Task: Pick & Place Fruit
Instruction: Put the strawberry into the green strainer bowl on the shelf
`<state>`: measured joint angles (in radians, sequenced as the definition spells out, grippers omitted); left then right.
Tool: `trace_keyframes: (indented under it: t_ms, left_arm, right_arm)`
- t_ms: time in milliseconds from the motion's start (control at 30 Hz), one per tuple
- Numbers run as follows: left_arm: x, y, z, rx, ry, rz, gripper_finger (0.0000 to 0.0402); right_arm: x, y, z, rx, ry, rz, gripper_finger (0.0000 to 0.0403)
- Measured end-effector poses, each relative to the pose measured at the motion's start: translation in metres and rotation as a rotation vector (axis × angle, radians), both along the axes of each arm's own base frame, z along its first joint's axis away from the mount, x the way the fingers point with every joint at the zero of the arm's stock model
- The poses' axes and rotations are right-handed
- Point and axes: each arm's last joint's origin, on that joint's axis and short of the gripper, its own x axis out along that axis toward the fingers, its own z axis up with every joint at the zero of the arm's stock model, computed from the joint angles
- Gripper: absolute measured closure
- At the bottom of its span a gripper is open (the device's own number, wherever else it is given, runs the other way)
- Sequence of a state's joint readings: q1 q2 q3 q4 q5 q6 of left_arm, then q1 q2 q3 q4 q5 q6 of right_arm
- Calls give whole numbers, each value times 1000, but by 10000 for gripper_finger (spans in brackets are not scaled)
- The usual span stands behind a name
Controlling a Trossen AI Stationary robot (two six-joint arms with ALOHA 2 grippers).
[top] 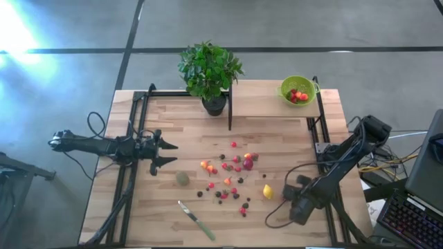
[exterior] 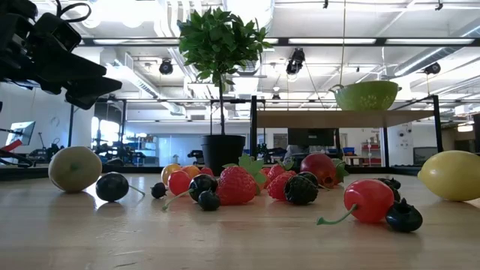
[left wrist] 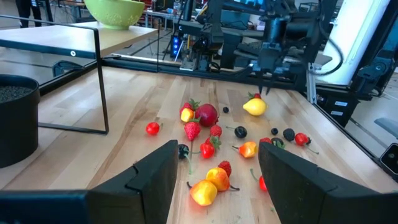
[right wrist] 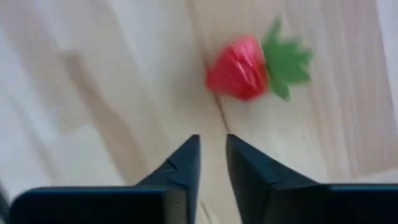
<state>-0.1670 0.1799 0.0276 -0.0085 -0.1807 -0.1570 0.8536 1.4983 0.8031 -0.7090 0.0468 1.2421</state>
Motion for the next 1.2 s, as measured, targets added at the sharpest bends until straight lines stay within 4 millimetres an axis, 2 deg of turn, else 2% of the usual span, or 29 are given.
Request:
trace_keyframes:
  t_ms: [233,600,900,1200]
  left_arm:
    - [0,0,0,0,0,0,172]
    - [0,0,0,0,0,0,172]
    - [0,0,0,0,0,0,172]
    - [0,0,0,0,0,0,172]
  right_arm:
    - [14,8,23,-73,-173,168,233]
    - [20,0,16,-193,-179,452,142]
    - [21,1,1,-233,-114,490,115]
    - [24,4,-20,-267,-35,503,124]
